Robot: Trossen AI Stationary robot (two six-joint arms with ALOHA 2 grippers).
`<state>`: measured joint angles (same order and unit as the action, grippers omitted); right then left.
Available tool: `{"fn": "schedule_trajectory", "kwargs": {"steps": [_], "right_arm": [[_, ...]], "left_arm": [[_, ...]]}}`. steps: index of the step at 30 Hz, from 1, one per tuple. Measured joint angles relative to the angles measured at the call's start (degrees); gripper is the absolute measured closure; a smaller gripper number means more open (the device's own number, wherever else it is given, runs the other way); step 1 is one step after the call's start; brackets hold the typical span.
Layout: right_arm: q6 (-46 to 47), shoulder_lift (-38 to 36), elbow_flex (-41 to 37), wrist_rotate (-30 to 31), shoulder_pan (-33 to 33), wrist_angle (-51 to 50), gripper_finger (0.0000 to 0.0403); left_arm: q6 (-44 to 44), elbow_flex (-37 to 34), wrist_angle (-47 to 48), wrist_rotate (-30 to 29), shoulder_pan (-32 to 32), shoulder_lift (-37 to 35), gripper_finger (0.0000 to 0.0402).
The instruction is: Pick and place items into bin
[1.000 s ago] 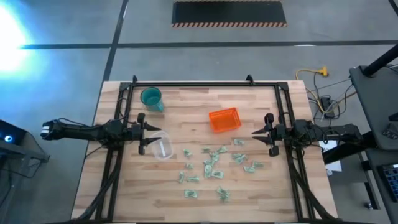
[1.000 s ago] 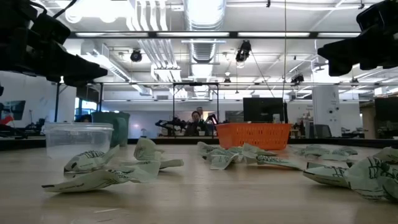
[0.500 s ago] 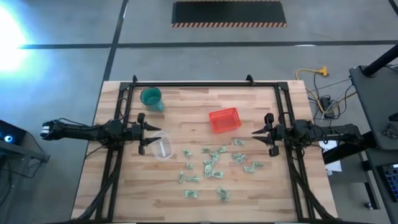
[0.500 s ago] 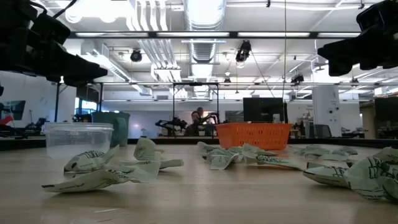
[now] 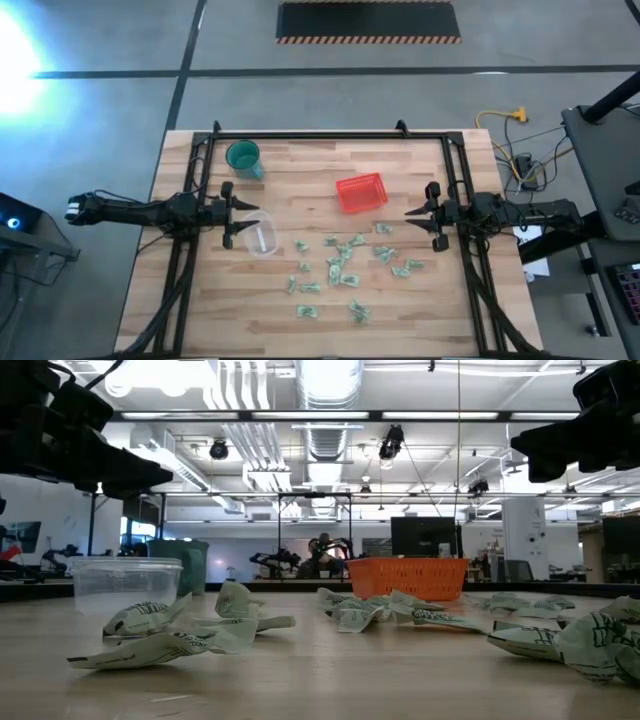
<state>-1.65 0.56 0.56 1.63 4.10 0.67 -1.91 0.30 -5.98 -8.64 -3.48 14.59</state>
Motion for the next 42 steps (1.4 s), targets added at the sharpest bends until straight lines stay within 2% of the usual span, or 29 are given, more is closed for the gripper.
{"fn": "schedule_trajectory", "kwargs": {"steps": [34, 38, 42], "right_arm": [[-0.11, 0.00, -0.02, 0.00, 0.00, 0.08, 0.0335], [-4.10, -0.02, -0.01, -0.02, -0.03, 1.89, 0.0335], [-3.58, 0.00, -0.02, -0.02, -0.03, 5.15, 0.0335]], "left_arm": [[0.07, 0.00, -1.67, 0.02, 0.00, 0.00, 0.0237], [0.07, 0.00, -2.62, 0.07, 0.00, 0.00, 0.0237], [0.04, 0.00, -3.63, 0.09, 0.00, 0.00, 0.0237]]}}
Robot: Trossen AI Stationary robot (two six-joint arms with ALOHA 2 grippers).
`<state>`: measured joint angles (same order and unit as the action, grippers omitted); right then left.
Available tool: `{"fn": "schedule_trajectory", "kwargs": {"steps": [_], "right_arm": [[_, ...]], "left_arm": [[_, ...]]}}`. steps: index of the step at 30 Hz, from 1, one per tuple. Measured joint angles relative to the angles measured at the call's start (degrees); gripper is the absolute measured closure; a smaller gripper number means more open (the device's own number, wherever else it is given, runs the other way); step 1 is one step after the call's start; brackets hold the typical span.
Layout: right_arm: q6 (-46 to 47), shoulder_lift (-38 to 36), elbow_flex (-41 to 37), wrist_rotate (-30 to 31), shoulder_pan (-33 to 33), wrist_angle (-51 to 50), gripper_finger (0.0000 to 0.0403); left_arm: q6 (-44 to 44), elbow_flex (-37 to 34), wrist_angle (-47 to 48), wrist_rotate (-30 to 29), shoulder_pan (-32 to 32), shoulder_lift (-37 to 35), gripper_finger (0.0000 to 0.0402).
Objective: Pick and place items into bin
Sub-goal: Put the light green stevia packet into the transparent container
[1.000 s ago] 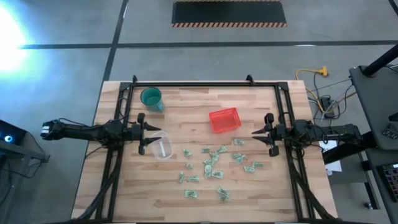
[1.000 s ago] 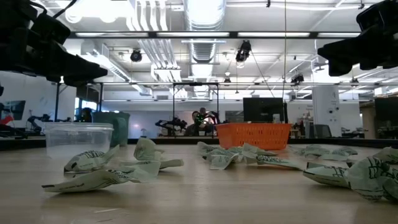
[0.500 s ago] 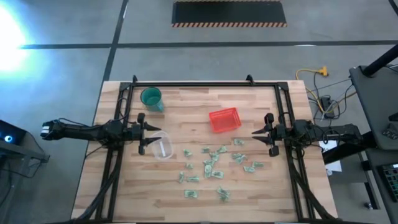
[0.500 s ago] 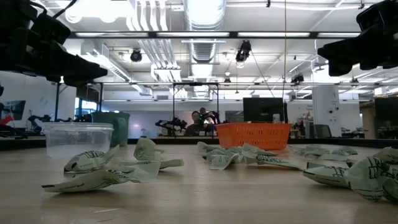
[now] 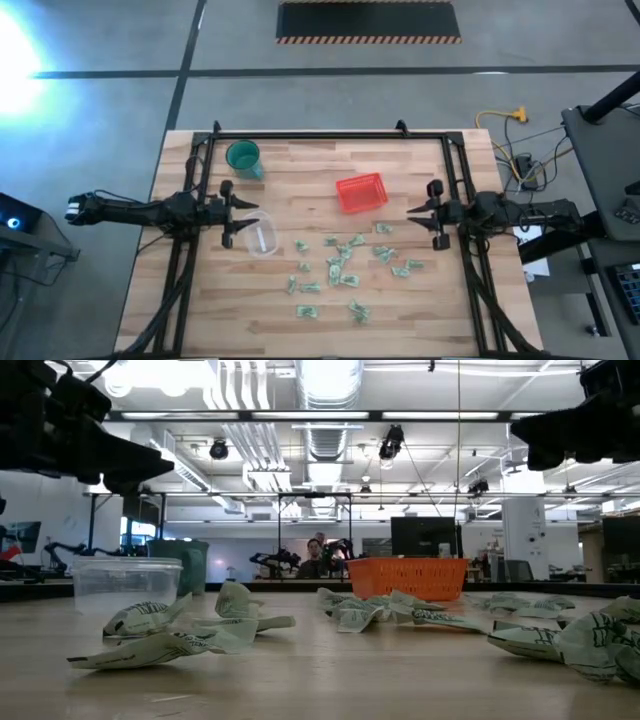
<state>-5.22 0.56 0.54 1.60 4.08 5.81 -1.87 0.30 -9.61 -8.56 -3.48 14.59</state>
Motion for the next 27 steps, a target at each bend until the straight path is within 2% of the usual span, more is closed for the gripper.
{"fn": "schedule_trajectory", "kwargs": {"steps": [9, 14, 17, 27], "right_arm": [[8.12, -0.02, 0.00, 0.00, 0.04, 4.35, 0.0335], [11.76, 0.02, 0.02, -0.01, 0.04, 5.63, 0.0335], [14.52, 0.10, 0.02, -0.09, 0.04, 3.69, 0.0335], [10.76, 3.49, 0.02, -0.06, 0.04, 3.87, 0.0335]], "left_arm": [[0.17, 0.00, -3.37, 1.05, 0.00, -0.09, 0.0237], [8.77, 0.00, -2.72, 1.18, 0.00, 0.00, 0.0237], [10.54, 0.00, -0.63, 1.33, 0.00, 0.00, 0.0237], [10.05, 0.00, 2.49, 1.97, 0.00, 0.00, 0.0237]]}}
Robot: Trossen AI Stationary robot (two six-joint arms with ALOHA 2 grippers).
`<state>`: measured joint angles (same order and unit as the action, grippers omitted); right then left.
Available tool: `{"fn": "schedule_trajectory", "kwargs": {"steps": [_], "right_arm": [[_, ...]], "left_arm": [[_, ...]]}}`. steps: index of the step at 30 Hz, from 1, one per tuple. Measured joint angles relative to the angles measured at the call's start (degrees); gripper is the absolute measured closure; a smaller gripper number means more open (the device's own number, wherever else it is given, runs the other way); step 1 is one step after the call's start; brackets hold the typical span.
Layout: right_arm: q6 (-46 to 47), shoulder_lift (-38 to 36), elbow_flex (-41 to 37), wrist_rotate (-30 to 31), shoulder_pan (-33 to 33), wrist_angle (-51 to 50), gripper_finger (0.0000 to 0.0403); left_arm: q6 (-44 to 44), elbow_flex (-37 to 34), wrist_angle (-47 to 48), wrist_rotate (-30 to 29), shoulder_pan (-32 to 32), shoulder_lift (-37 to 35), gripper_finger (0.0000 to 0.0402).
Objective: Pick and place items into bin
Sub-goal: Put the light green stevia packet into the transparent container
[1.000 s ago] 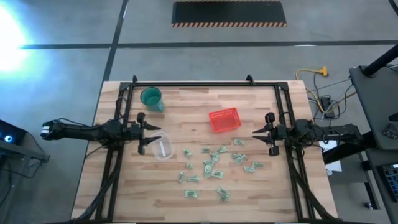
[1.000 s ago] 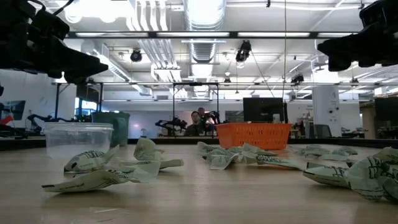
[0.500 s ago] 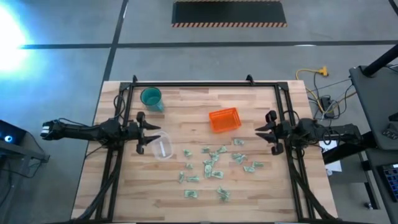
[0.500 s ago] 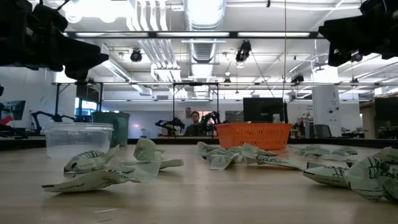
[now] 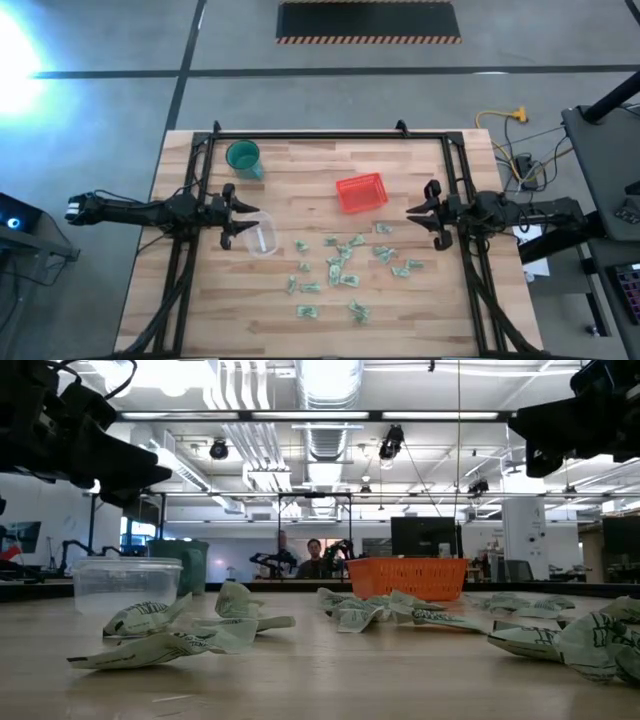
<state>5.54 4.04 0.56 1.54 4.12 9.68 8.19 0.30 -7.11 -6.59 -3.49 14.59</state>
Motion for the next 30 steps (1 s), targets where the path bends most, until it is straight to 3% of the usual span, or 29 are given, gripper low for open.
{"fn": "schedule_trajectory", "kwargs": {"steps": [6, 15, 20, 30], "right_arm": [[-0.98, 2.82, 0.00, -0.15, 0.00, 0.47, 0.0335], [-3.39, 11.51, 0.00, -0.79, -0.01, 5.52, 0.0335], [0.99, 16.54, 0.00, -6.09, 0.00, 5.55, 0.0335], [5.99, 20.16, 0.00, -5.86, 0.00, 5.77, 0.0335]], "left_arm": [[0.00, 0.00, -0.11, -0.07, 0.01, 0.00, 0.0237], [0.41, 0.00, -8.10, -2.15, 0.02, 0.06, 0.0237], [-2.46, 0.00, -8.65, -1.70, 0.02, 1.80, 0.0237], [-1.19, 0.00, -12.02, -6.46, 0.04, 6.34, 0.0237]]}}
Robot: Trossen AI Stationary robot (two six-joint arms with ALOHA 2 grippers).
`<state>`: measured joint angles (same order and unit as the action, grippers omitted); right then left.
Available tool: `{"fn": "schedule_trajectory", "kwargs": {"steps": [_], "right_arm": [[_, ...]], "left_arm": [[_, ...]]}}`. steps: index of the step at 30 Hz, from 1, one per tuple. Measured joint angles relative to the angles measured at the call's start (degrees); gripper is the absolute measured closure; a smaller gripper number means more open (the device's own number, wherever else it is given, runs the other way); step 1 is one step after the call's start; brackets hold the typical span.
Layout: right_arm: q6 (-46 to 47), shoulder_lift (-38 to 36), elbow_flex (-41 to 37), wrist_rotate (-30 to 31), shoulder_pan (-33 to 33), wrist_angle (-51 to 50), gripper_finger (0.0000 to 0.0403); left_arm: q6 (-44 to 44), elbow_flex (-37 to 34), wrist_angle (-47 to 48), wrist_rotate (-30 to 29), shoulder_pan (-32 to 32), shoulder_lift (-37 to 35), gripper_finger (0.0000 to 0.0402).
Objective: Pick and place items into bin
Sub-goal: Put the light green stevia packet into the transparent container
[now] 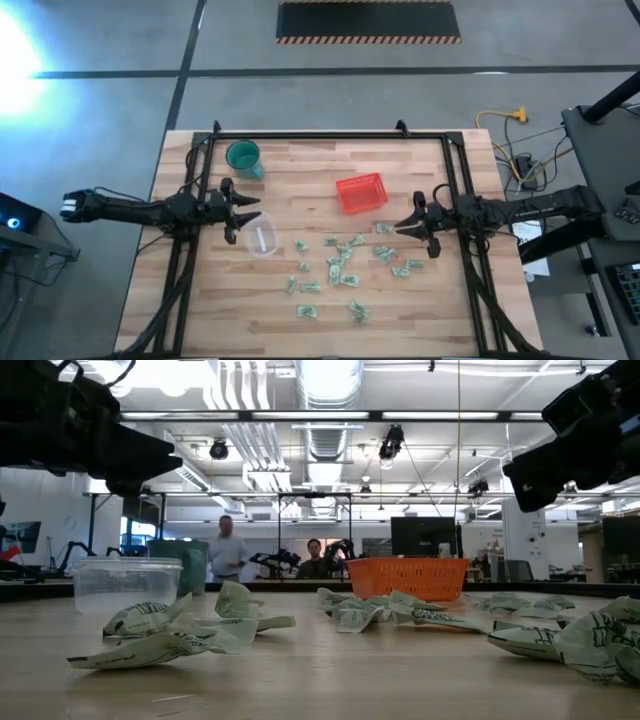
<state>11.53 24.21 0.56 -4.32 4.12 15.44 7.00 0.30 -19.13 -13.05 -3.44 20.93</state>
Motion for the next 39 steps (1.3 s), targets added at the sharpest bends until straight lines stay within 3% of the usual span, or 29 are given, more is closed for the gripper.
{"fn": "schedule_trajectory", "kwargs": {"steps": [7, 13, 21, 27, 34, 39], "right_arm": [[-6.96, -0.07, 0.00, -0.19, -0.01, 3.98, 0.0335], [-11.65, -0.09, 0.00, -0.25, 0.00, 6.40, 0.0335], [-14.54, -0.11, 0.11, -0.19, -0.02, 9.17, 0.0335], [-15.28, -0.10, 3.32, -0.24, 0.00, 7.81, 0.0335], [-19.38, 0.02, 9.96, -0.13, -0.02, -3.06, 0.0335], [-21.14, 0.02, 14.55, -0.01, -0.02, -11.70, 0.0335]], "left_arm": [[-5.06, 0.86, -10.40, 8.80, -0.50, 4.71, 0.0238], [-13.47, 1.32, -24.96, 9.70, -2.66, 15.86, 0.0238], [-14.30, 4.84, -41.50, 9.75, -2.67, 27.96, 0.0238], [-22.06, 9.20, -37.95, 9.52, -2.67, 33.12, 0.0238], [-28.42, 15.13, -33.05, 6.49, -2.67, 35.33, 0.0238], [-30.33, 21.80, -18.74, 4.50, -2.67, 34.17, 0.0238]]}}
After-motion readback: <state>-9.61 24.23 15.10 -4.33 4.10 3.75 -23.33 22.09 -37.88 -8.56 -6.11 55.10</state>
